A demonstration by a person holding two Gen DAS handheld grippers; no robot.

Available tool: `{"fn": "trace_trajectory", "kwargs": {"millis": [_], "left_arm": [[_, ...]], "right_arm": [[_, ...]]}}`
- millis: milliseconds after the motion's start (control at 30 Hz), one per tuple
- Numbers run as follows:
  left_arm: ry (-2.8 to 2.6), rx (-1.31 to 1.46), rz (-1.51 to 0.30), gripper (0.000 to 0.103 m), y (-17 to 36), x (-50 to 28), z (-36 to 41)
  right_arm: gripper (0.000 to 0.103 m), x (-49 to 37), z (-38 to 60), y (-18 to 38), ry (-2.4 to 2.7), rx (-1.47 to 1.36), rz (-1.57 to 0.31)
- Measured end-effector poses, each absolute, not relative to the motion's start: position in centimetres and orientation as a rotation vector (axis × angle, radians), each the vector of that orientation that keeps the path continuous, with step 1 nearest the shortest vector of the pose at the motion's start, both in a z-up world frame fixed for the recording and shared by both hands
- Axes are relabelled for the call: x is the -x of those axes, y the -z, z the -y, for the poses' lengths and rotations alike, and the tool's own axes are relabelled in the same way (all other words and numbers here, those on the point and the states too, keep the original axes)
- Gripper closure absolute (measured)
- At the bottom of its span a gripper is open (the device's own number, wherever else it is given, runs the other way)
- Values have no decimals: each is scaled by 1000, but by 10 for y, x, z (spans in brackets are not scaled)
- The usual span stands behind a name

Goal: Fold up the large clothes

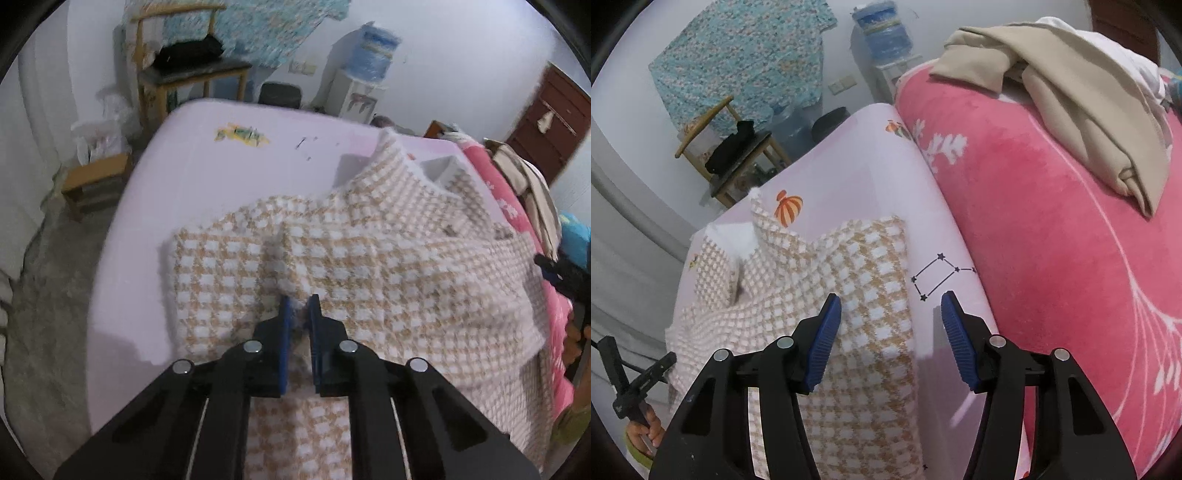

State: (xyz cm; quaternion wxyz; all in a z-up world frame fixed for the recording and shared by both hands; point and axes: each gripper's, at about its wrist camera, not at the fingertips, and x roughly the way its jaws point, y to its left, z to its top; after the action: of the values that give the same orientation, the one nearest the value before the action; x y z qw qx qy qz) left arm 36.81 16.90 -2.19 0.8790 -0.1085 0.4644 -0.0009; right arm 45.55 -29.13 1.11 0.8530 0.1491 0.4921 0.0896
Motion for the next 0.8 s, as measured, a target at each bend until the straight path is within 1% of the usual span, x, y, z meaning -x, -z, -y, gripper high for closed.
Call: {"fn": "trace_trajectory", "kwargs": {"millis": [200,267,333,400,500,533,567,633,667,733,767,800], "left_arm": [[27,214,-895,95,-8,-325,-169],[1,204,-921,95,-4,-313,-170],[-12,211,-992,95,13,-311,-173],[-5,223,-994,92,19,-310,-178],[23,310,-971,91,16,-311,-187],[24,325,-967,90,15,-313,-189],[27,345,-964,85,14,-317,-192],[25,368,-976,69,15,-327,-196],[22,374,-987,66,17,-332,-197],[12,391,-997,66,22,-343,-198],[11,393,-1003,66,24,-348,-198],[7,393,-1008,66,27,-351,-198]], "right_arm": [[49,-451,294,-17,-199,-293,-1022],[49,-450,294,-16,-202,-278,-1025],[49,-450,292,-13,-204,-266,-1038],[49,-450,290,-10,-204,-258,-1048],[49,-450,286,-10,-212,-249,-1048],[49,-450,286,-11,-212,-246,-1046],[49,-452,285,-12,-214,-243,-1043],[49,-457,283,-14,-219,-241,-1037],[49,-460,282,-14,-215,-237,-1039],[54,-468,280,-9,-207,-234,-1055],[60,-473,279,-5,-206,-241,-1072],[69,-477,278,-1,-214,-254,-1089]]}}
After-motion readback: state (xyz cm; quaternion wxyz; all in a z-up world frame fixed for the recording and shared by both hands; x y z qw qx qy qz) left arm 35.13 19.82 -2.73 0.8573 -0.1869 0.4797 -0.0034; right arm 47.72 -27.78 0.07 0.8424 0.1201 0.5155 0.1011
